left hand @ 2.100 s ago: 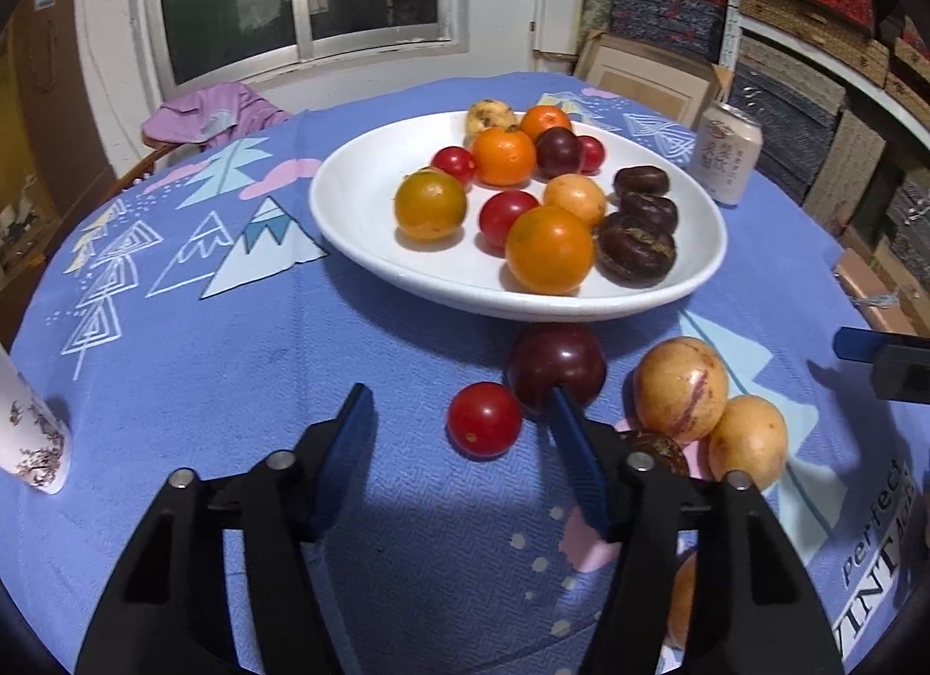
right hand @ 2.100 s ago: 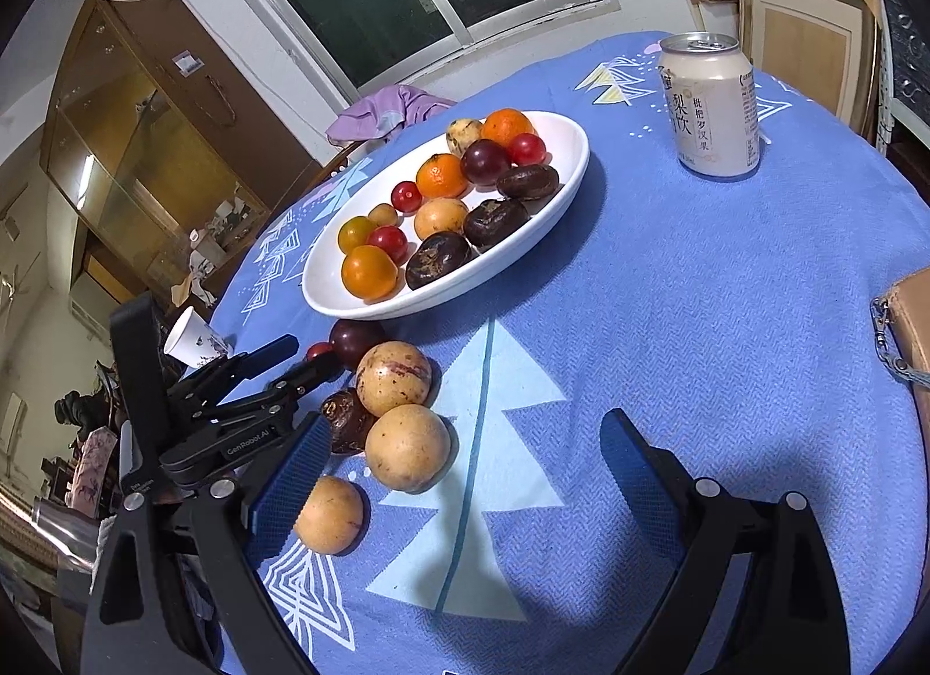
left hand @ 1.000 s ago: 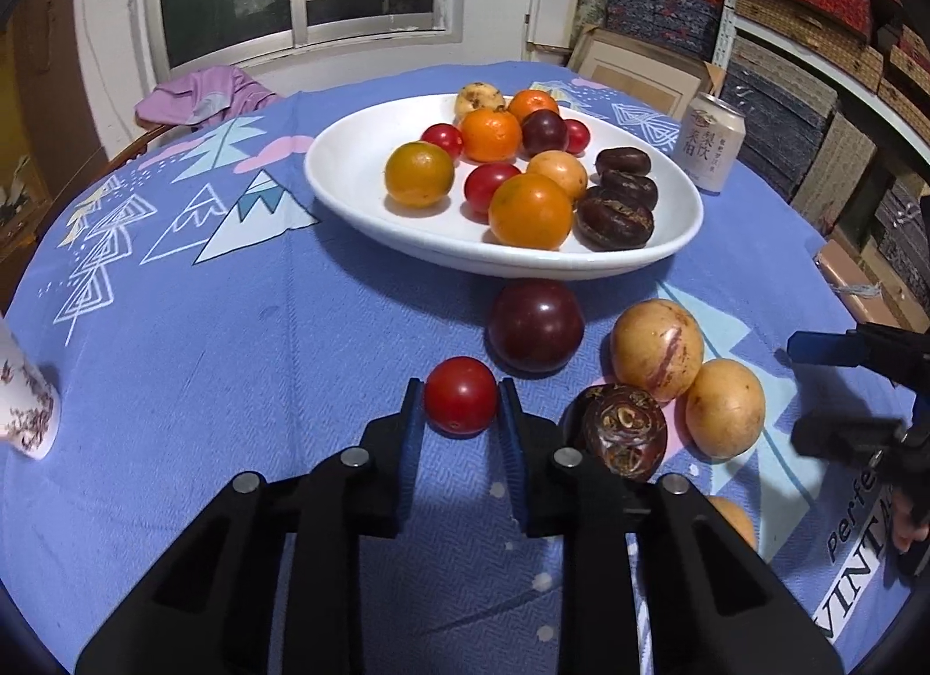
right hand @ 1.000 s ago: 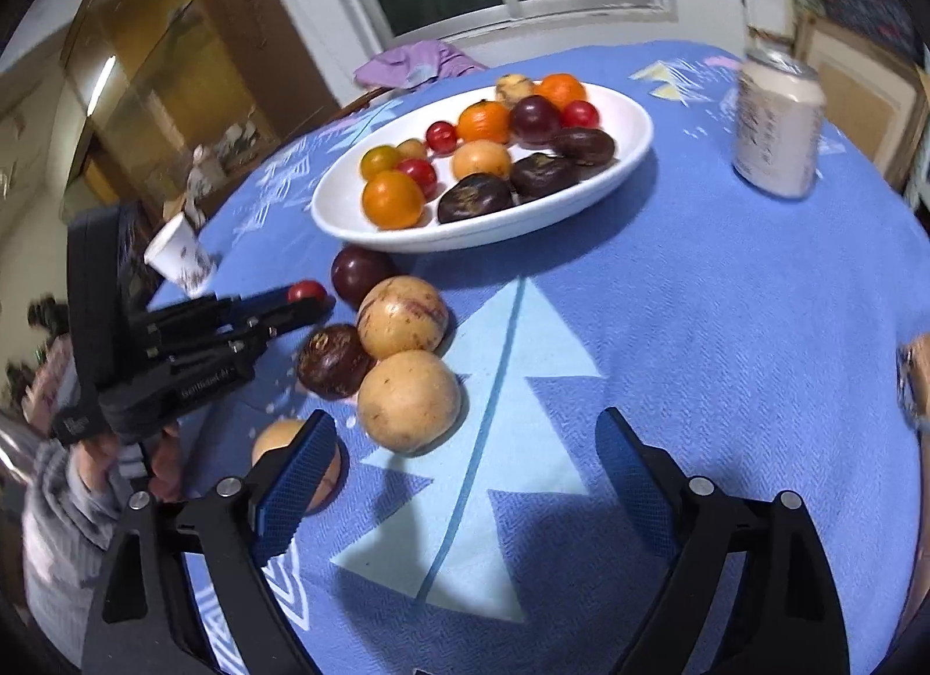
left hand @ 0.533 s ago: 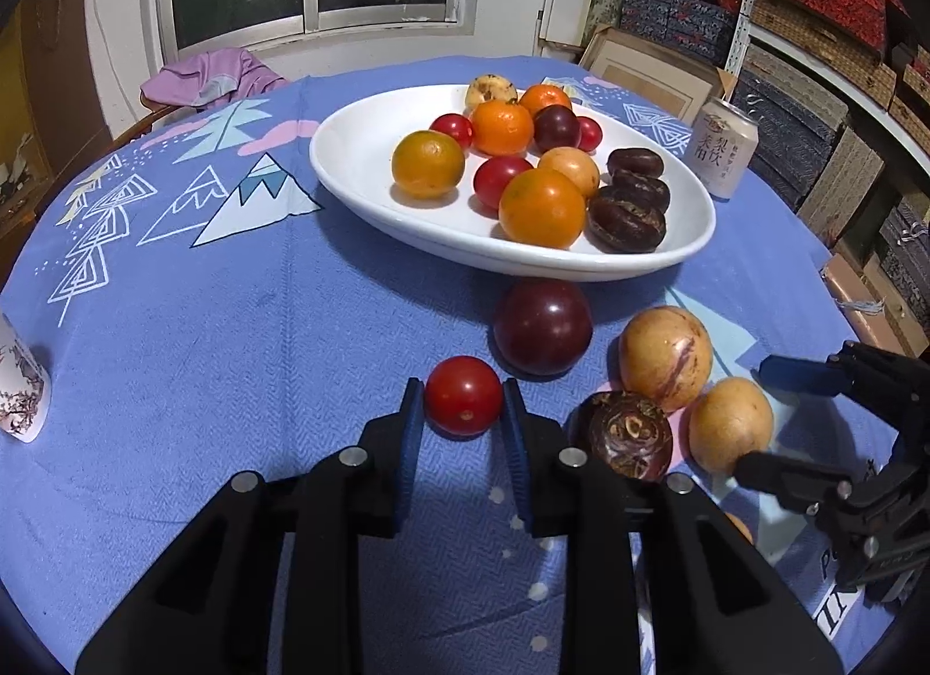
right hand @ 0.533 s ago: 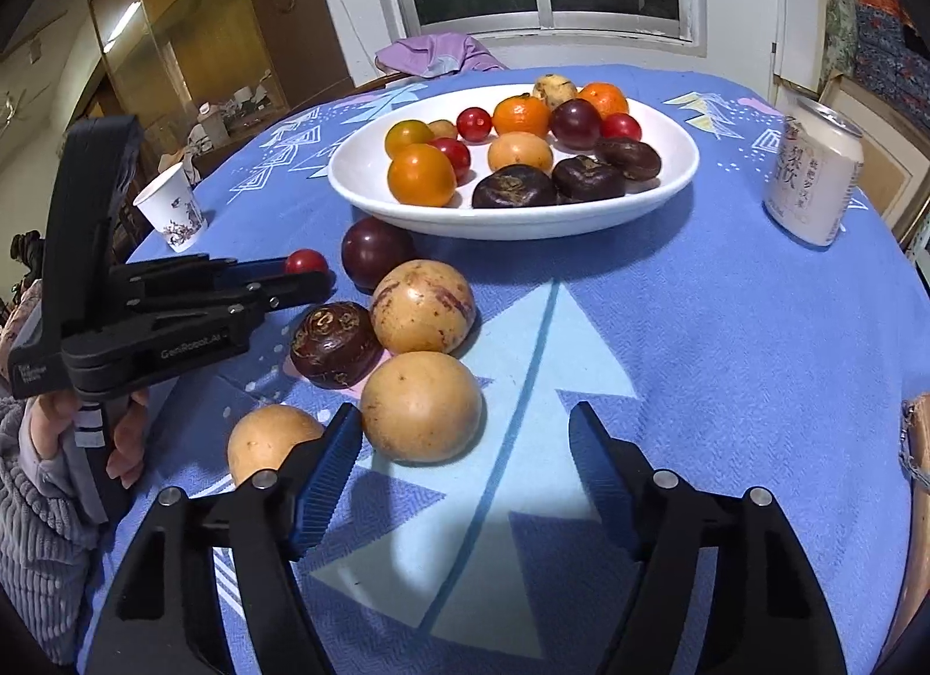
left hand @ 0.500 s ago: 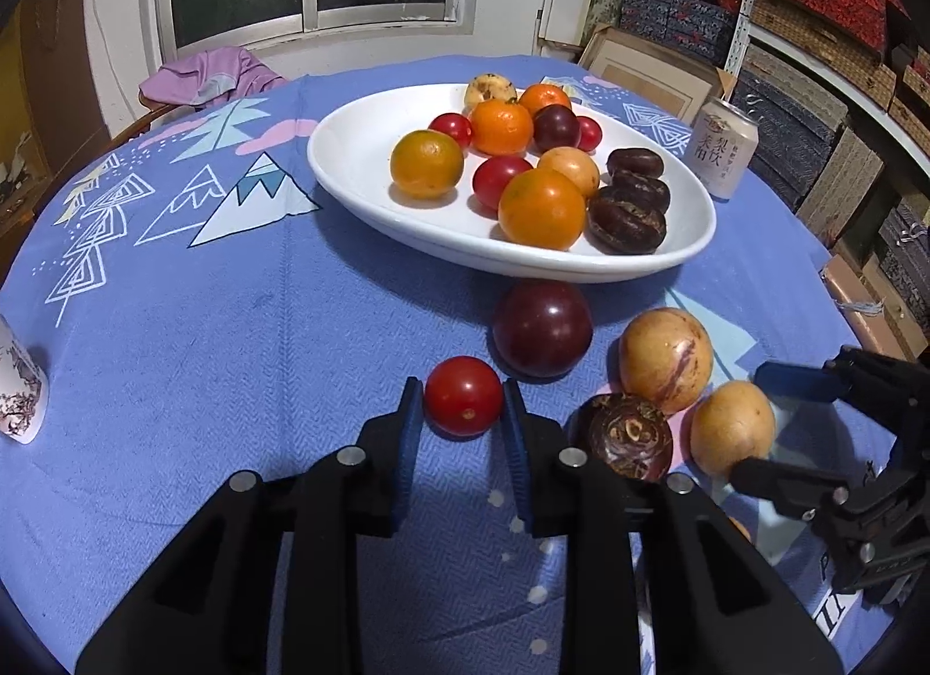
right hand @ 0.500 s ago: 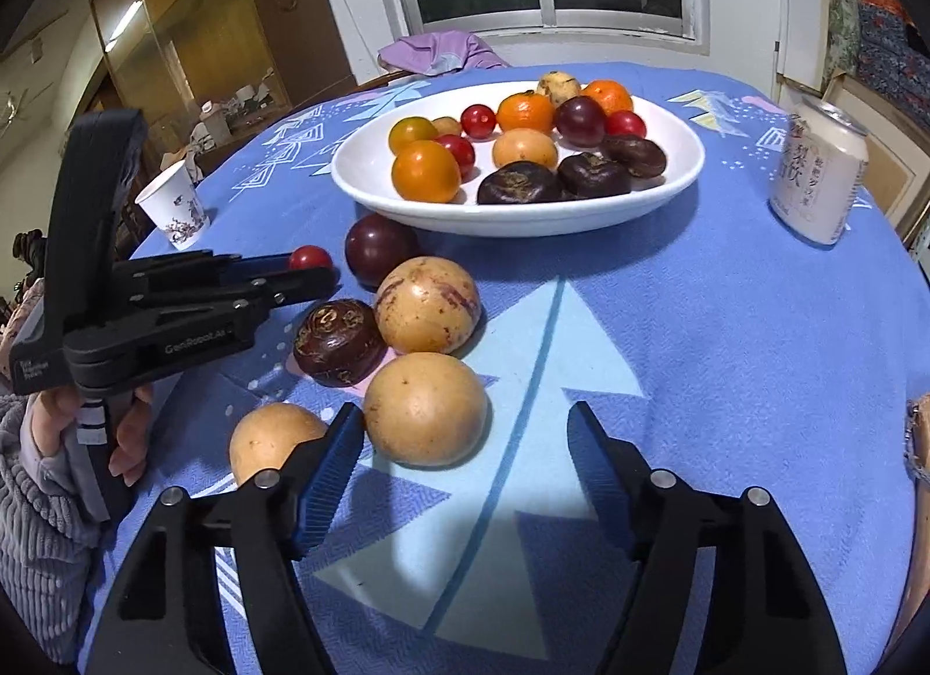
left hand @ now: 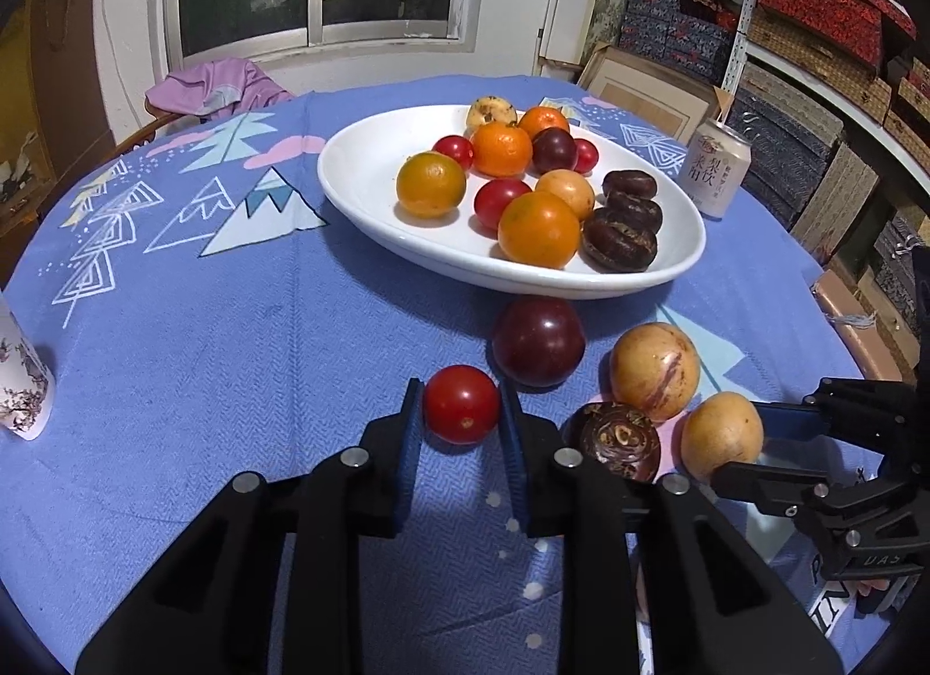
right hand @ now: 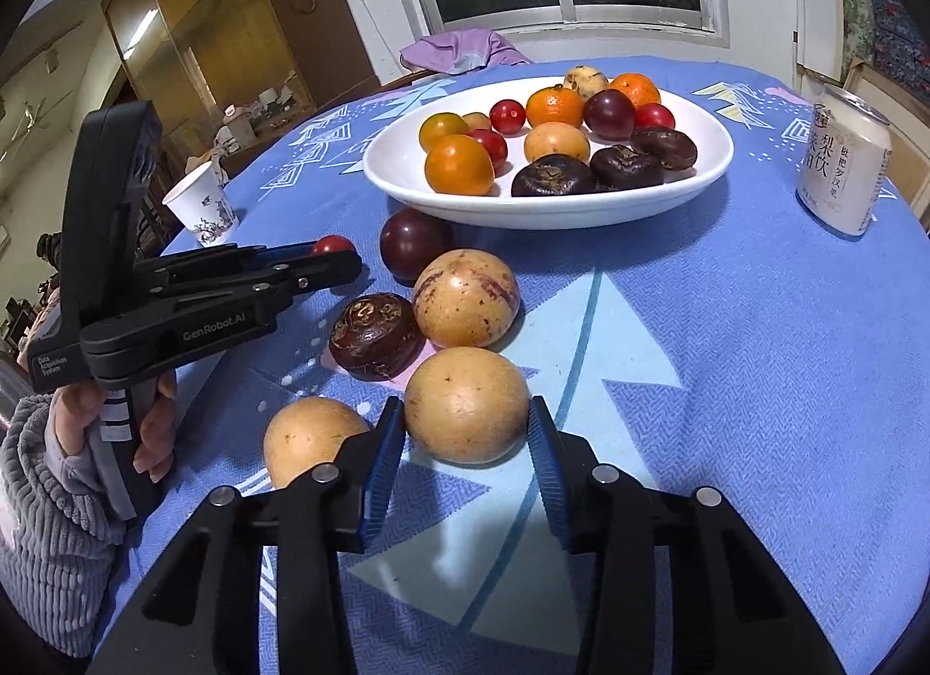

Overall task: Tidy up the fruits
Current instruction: 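Carry the tomato and tan fruit onto the white plate and open both grippers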

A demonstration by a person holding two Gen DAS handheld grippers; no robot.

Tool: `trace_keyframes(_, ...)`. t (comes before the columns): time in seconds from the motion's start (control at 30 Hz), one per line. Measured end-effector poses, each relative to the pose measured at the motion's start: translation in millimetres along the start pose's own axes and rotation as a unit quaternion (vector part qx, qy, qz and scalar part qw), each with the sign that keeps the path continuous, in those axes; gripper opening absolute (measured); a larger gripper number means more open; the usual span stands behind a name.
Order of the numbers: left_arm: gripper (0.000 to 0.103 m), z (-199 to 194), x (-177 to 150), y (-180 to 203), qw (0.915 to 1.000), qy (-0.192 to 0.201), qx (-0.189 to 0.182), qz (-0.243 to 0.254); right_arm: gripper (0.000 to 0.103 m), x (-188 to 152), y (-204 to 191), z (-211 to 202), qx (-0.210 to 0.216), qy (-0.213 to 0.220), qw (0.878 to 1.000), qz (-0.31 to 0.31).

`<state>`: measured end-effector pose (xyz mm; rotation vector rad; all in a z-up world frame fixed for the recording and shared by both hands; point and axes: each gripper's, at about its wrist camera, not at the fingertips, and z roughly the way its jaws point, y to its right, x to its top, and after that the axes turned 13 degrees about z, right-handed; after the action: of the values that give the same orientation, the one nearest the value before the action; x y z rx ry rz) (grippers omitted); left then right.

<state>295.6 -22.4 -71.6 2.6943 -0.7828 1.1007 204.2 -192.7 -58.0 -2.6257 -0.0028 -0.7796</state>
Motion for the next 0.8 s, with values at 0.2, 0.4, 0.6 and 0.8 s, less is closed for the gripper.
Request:
trace_keyframes(0.2, 0.025, -14, -6, 2, 0.9998, 0.009, 0.016, -0.002, 0.044, 4, 11, -12, 0.012, 0.013, 1.000, 0.025)
trace_keyframes(0.4, 0.025, -46, -15, 6, 0.9989, 0.032, 0.025, -0.024, 0.043, 13, 23, -39, 0.041, 0.049, 0.996, 0.058)
trace_keyframes(0.6, 0.025, -98, -16, 11, 0.9944, 0.073, 0.056, -0.053, 0.043, 16, 42, -78, 0.072, 0.104, 0.987, 0.102)
trace_keyframes(0.8, 0.025, -116, 30, -9, 0.9877, 0.102, 0.080, -0.088, 0.043, 59, 32, -107, 0.083, 0.151, 0.980, 0.102)
